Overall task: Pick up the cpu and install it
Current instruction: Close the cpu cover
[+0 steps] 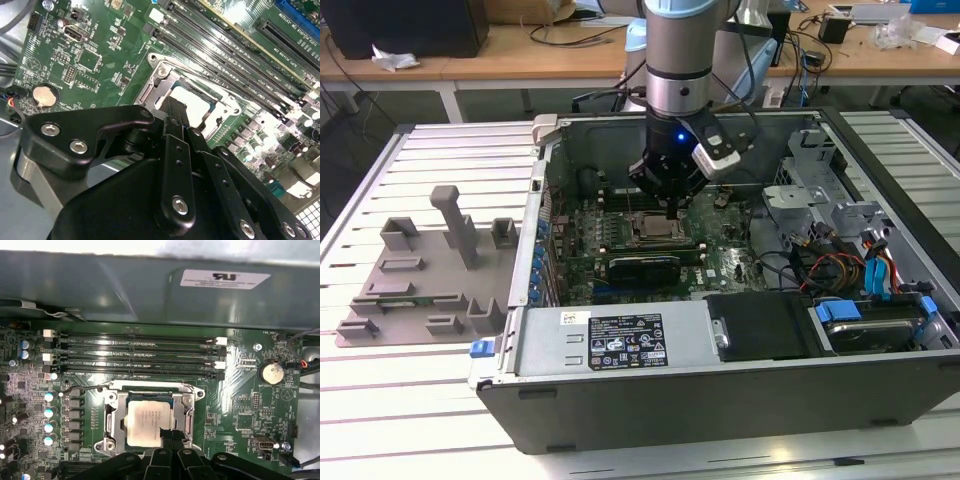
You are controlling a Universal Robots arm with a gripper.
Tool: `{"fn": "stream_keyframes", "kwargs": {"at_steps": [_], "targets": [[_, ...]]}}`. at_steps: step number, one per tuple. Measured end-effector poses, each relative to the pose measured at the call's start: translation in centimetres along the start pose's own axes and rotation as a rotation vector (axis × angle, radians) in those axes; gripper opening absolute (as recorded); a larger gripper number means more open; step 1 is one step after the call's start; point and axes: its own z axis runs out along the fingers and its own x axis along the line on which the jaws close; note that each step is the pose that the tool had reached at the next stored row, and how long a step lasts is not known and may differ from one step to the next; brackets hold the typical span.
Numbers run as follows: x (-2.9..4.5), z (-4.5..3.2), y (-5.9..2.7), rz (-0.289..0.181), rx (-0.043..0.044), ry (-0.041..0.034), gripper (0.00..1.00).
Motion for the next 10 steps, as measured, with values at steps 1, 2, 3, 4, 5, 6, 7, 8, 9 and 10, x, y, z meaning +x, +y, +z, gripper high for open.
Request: {"fn": "stream_keyframes", "kwargs": {"at_steps": [1,2,3,4,5,6,7,8,9,10], "targets": [[0.13,0.04,-0.01,0.000,0.0001,0.0000,0.11],[0.25,0.10,0.00,0.000,0.0001,0.0000,0.11],[0.37,0.17,0.00,0.000,0.0001,0.0000,0.11],[0.57,0.29,0.01,0.000,0.0002,0.0000,0.11],[0.79,0.44,0.03,0.000,0.0001,0.0000,0.11],[0.99,0.57,0.05,0.000,0.0001,0.0000,0.11],[1.13,0.61,0.05,0.000,0.0002,0.0001,0.11],[1.16,0.61,0.05,0.000,0.0003,0.0001,0.11],[1.16,0.62,0.05,0.000,0.0002,0.0000,0.11],[1.19,0.63,0.06,0.000,0.0001,-0.0001,0.11]]}}
